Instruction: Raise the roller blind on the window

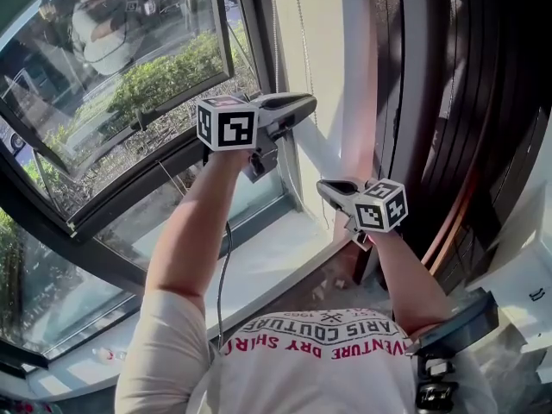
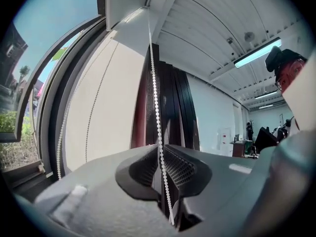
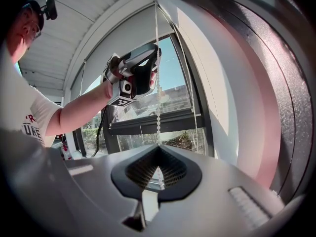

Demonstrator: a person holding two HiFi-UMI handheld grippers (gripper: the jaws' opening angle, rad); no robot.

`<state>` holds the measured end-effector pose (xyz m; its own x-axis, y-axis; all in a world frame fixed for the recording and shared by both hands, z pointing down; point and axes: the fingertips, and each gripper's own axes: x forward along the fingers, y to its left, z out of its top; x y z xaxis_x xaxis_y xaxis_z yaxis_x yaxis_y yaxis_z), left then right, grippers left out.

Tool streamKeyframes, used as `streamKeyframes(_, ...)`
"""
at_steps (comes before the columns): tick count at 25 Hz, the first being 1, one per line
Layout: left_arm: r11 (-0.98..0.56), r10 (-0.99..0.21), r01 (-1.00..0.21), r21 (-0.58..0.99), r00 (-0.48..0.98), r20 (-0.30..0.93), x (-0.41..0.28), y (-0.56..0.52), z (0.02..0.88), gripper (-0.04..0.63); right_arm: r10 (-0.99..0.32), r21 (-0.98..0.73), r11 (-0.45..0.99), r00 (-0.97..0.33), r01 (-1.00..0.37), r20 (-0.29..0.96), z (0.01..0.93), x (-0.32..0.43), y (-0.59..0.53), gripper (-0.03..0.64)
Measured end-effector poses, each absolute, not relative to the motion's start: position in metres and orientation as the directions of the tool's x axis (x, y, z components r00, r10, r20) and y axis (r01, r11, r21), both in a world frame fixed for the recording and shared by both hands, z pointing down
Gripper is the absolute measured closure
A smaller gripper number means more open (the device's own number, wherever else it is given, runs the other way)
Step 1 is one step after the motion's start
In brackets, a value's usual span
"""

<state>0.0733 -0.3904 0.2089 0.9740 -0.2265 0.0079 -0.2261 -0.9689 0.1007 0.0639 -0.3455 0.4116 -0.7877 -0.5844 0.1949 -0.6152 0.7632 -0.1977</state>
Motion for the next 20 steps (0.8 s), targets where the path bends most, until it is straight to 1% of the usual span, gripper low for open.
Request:
streamKeyframes(4,-0.969,-0.227,-0.225,0.102,0.974,-0.005,0.0753,-0.3917,0.2069,0.546,-0.582,-0.191,0.766,-0.788,-0.614,0.202,0.4115,0.0620,-0.3462,0.611)
streamKeyframes(6,-0.969,-0.227,-0.226,0.100,0.974,-0.003,0.0754,-0.3925,0.2071,0.522,-0.582,-0.189,0.765,-0.787,-0.616,0.206,0.4121,0.0617,-0.3465,0.612)
streamKeyframes(10,-0.970,-0.216,-0.213,0.114,0.976,-0.015,0.0758,-0.3920,0.2057,0.525,-0.582,-0.185,0.765,-0.786,-0.616,0.209,0.4115,0.0591,-0.3466,0.612)
streamKeyframes(12,-0.972,-0.208,-0.205,0.114,0.978,-0.014,0.0766,-0.3907,0.2062,0.556,-0.584,-0.179,0.766,-0.784,-0.618,0.211,0.4113,0.0574,-0.3470,0.612)
streamKeyframes(13,-0.973,-0.202,-0.199,0.115,0.979,-0.013,0.0766,-0.3900,0.2065,0.584,-0.585,-0.176,0.765,-0.783,-0.619,0.212,0.4113,0.0569,-0.3474,0.612)
streamKeyframes(17,-0.975,-0.182,-0.178,0.133,0.983,-0.022,0.0758,-0.3892,0.2062,0.589,-0.586,-0.178,0.764,-0.782,-0.620,0.211,0.4116,0.0552,-0.3497,0.611)
streamKeyframes(20,-0.971,-0.193,-0.188,0.146,0.981,-0.022,0.0732,-0.3938,0.2089,0.591,-0.585,-0.181,0.763,-0.782,-0.620,0.215,0.4138,0.0539,-0.3513,0.612)
